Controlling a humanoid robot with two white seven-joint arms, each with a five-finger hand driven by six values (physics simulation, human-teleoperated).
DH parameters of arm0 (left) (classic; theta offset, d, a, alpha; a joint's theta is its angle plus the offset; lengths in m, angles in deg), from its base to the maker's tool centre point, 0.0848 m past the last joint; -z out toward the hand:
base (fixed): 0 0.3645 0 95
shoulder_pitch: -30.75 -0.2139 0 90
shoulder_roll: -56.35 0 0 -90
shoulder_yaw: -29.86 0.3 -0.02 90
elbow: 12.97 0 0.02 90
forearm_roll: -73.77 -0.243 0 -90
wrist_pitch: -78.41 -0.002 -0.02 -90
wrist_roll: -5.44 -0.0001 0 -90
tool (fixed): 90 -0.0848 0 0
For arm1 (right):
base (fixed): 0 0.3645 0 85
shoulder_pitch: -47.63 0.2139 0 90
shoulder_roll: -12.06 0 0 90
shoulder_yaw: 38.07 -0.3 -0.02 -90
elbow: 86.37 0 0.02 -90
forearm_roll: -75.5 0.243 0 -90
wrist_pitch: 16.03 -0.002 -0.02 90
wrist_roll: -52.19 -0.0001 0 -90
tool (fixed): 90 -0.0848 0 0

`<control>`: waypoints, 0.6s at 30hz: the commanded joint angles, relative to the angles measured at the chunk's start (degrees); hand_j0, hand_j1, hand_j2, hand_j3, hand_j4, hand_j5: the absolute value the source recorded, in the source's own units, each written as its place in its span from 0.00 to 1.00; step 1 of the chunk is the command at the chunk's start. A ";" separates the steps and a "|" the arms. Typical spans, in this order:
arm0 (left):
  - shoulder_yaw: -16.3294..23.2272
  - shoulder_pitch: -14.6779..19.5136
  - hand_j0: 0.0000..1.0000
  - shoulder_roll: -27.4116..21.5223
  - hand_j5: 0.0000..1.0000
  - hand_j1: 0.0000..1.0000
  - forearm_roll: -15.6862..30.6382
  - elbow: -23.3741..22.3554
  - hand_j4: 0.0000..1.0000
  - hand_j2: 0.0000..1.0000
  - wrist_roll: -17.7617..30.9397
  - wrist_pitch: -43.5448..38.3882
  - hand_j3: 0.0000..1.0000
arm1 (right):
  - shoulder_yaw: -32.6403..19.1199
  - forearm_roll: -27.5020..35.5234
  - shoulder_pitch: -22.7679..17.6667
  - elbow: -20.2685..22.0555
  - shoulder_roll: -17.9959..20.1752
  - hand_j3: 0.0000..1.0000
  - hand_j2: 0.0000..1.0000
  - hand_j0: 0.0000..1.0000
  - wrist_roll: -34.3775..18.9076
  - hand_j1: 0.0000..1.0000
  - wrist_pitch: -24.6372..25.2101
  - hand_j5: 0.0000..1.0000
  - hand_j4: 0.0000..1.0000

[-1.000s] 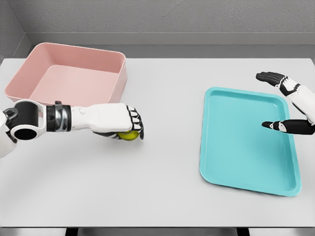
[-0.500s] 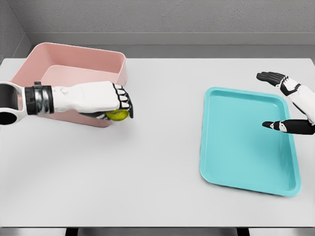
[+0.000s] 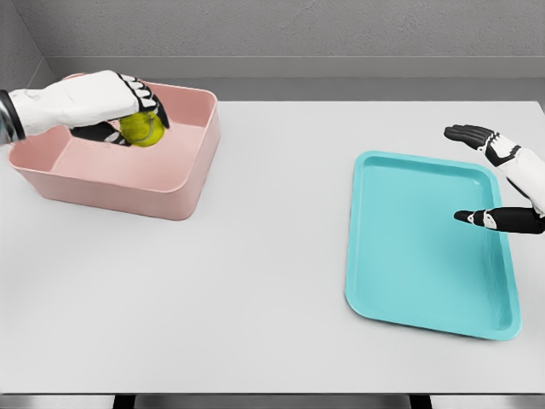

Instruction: Put the tennis from the blue tray into the pink basket with both arms

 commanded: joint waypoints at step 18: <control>-0.83 -0.96 1.00 -4.03 1.00 1.00 2.64 -6.74 1.00 1.00 -0.56 -0.12 1.00 | -0.01 0.37 0.00 -0.06 0.04 1.00 1.00 1.00 0.03 1.00 0.16 1.00 1.00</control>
